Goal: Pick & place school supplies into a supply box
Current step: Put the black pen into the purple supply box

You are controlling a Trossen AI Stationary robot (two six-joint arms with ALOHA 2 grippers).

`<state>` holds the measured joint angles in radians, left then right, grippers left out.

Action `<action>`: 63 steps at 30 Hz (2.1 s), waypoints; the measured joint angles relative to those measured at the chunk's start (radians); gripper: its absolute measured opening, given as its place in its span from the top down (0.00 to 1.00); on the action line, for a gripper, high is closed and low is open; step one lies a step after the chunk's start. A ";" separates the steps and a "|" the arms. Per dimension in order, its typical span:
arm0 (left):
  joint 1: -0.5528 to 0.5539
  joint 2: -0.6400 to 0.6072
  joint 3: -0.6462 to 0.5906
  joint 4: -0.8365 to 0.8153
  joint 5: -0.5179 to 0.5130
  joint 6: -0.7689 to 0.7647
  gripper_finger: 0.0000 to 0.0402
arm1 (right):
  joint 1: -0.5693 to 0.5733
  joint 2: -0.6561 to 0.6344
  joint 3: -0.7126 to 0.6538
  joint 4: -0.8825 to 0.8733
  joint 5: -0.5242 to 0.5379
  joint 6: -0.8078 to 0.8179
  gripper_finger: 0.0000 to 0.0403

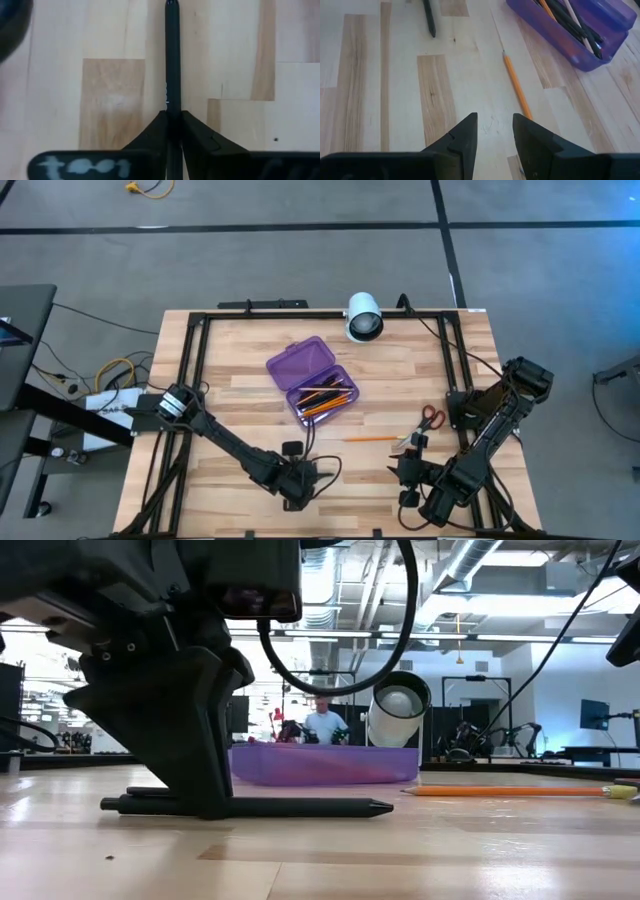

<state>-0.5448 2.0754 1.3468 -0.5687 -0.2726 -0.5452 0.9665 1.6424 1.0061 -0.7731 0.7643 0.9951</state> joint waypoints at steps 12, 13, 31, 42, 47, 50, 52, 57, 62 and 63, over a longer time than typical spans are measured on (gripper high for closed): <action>-0.014 0.000 0.000 -0.022 -0.066 -0.025 0.93 | 0.000 0.000 0.000 0.000 0.023 0.000 0.71; -0.013 -0.001 0.000 -0.023 -0.066 -0.024 0.93 | 0.000 0.000 0.000 0.000 0.023 0.000 0.71; -0.010 0.005 0.095 -0.116 -0.136 0.059 0.96 | 0.000 0.000 0.000 0.000 0.023 0.000 0.71; 0.017 0.002 0.198 -0.181 -0.216 0.138 0.96 | 0.000 0.000 0.000 0.000 0.023 0.000 0.71; 0.053 0.000 0.269 -0.250 -0.299 0.176 0.96 | 0.000 0.000 0.000 0.000 0.023 -0.001 0.71; 0.092 -0.002 0.294 -0.264 -0.335 0.220 0.96 | 0.000 0.000 0.000 0.000 0.023 -0.001 0.71; 0.123 -0.002 0.308 -0.275 -0.350 0.243 0.96 | 0.000 0.000 0.000 0.000 0.023 0.000 0.71; 0.218 -0.002 0.309 -0.321 -0.372 0.250 0.96 | 0.000 0.000 0.000 0.000 0.023 -0.001 0.71; 0.310 -0.002 0.288 -0.359 -0.376 0.238 0.96 | 0.000 0.000 -0.028 0.020 0.023 0.000 0.71; 0.324 -0.002 0.288 -0.367 -0.380 0.237 0.96 | 0.000 0.000 -0.036 0.027 0.022 0.000 0.71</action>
<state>-0.2204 2.0735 1.6344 -0.9357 -0.6531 -0.3080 0.9668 1.6424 0.9703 -0.7460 0.7864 0.9951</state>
